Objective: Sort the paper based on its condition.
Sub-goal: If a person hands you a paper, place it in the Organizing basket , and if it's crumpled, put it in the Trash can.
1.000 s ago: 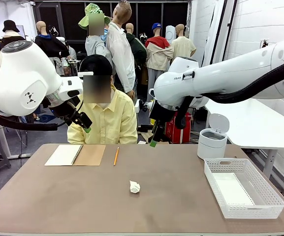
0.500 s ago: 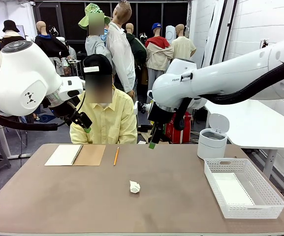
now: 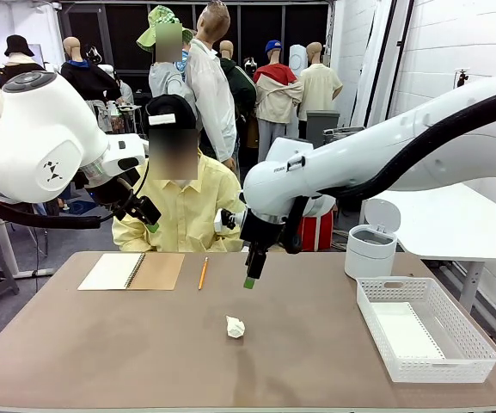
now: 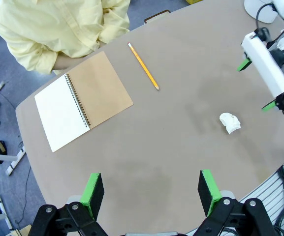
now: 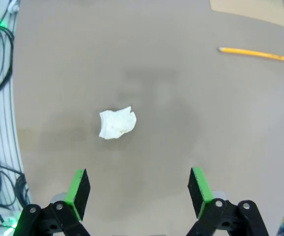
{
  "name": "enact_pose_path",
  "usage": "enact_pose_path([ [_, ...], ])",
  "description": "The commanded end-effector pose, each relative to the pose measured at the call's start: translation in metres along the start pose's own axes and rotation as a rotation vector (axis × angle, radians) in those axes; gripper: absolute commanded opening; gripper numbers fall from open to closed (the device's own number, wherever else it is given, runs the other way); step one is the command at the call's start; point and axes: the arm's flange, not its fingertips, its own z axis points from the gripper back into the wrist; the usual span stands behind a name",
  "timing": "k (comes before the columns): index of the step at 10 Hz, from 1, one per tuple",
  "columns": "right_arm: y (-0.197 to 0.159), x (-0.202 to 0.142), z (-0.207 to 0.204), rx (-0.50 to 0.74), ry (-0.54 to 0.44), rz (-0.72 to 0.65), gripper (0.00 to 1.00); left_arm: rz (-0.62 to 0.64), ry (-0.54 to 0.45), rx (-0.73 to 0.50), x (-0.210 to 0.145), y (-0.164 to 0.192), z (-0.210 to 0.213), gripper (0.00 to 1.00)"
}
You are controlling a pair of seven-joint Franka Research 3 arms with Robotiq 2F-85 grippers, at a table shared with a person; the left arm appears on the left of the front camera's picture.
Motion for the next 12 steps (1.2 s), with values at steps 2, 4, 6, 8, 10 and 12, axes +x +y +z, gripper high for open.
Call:
enact_pose_path([
  [2, -0.008, 0.006, -0.017, 0.013, 0.020, 0.042, 1.00, -0.006, -0.001, 0.003, -0.001, 0.001, 0.001, 1.00],
  [4, -0.002, 0.006, -0.018, 0.029, 0.004, 0.010, 1.00, -0.006, -0.001, 0.003, -0.001, 0.001, 0.001, 1.00],
  [6, -0.002, 0.006, -0.018, 0.029, 0.004, 0.010, 1.00, -0.006, -0.001, 0.003, -0.001, 0.001, 0.001, 1.00],
  [8, -0.002, 0.007, -0.020, 0.031, 0.009, 0.015, 1.00, -0.006, -0.001, 0.003, -0.001, 0.001, 0.001, 1.00],
  [10, -0.003, 0.010, -0.042, 0.059, 0.013, 0.020, 1.00, -0.006, -0.001, 0.003, -0.001, 0.001, 0.001, 1.00],
  [12, 0.002, 0.015, -0.053, 0.076, 0.029, 0.034, 1.00, -0.006, -0.001, 0.003, -0.001, 0.001, 0.001, 1.00],
])
